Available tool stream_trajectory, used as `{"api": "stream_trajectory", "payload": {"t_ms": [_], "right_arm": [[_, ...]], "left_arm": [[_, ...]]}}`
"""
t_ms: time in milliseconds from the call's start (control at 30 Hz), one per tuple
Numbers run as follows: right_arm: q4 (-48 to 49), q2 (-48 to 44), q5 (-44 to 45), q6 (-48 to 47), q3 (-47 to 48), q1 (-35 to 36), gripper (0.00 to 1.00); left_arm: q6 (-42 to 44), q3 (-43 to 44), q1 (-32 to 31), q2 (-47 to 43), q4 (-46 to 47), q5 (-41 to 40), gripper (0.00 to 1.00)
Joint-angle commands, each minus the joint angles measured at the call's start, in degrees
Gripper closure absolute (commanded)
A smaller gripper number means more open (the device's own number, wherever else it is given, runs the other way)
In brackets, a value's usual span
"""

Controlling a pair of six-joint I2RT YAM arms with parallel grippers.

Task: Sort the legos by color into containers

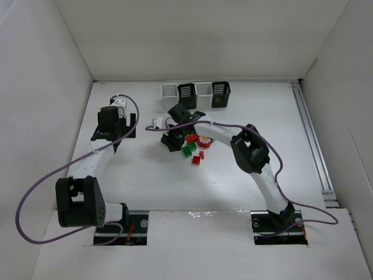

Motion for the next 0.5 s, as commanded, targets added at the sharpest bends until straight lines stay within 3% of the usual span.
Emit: {"api": "stream_trajectory", "payload": {"t_ms": [0,67,200,467], "right_arm": [[2.54,-3.40,2.37,0.30,-2.37,-0.05,0.68],[0.53,-6.21,1.07,1.44,-0.89,-1.62,0.75],[-0.10,-12.97,-0.61,7.92,4.11,-7.33,0.76],[-1.16,-13.69,1.83,18.39,11.69,-23.60,0.76]], "left_arm": [[-0.20,3.36,0.32,-1.57,0.33,1.73,0.01],[-0.20,3.36,0.32,-2.71,-0.29,3.05,0.01],[-1.35,3.36,0.32,-4.64,-0.29,4.28,0.01],[-1.35,3.89,0.32,-7.19,-0.65,5.70,0.01]]}}
